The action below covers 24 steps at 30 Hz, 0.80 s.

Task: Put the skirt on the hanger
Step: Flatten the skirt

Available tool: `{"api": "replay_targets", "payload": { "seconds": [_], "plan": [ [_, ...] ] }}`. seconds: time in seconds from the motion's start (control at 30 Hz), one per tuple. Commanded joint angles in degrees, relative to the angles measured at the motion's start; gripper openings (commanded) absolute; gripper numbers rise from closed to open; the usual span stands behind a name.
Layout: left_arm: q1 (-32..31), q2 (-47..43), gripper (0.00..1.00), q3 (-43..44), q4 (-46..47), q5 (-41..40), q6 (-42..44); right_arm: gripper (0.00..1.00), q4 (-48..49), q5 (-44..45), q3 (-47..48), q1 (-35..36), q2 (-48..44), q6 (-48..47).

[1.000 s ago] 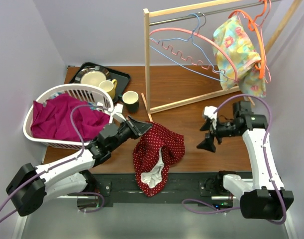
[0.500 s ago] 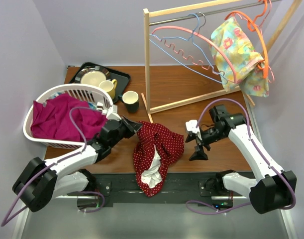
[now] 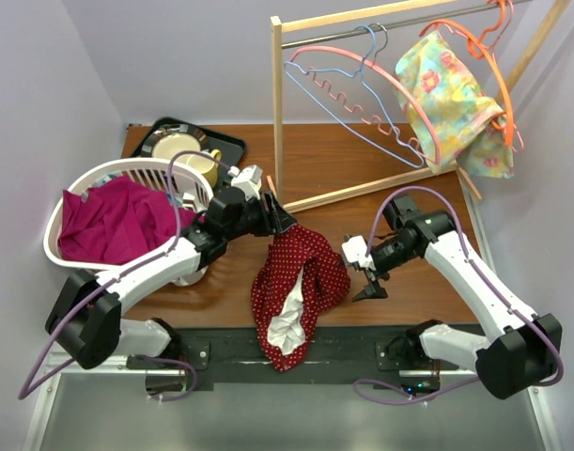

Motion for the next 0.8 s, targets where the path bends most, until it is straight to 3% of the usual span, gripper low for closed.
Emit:
{"api": "replay_targets", "payload": {
  "seconds": [0.0,0.2,0.3,0.4,0.6,0.77],
  "plan": [
    [0.2,-4.9,0.68,5.9,-6.2,4.0,10.8,0.91,-2.3,-2.4,3.3,1.6,-2.3,-2.9],
    [0.3,-8.3,0.77,11.3,-18.7,3.7,17.7,0.91,2.5,-1.2,4.1,8.8,-3.9,2.5],
    [0.1,-11.7,0.78,11.3,-24.3,3.2,18.1,0.85,16.0,3.9,4.2,12.8,-2.8,16.1],
    [-0.4,-17.4,0.79,7.7,-31.2,2.5,16.7,0.83,26.4,11.0,4.7,15.4,-1.1,25.7],
    [-2.2,-31.6,0.79,-1.9,-41.1,2.3,9.9,0.83,40.1,24.3,5.7,21.6,6.3,35.9],
    [-2.4,-41.6,0.79,-8.0,-44.4,6.4,4.1,0.76,46.3,34.8,7.2,25.2,12.0,43.6]
  ]
}}
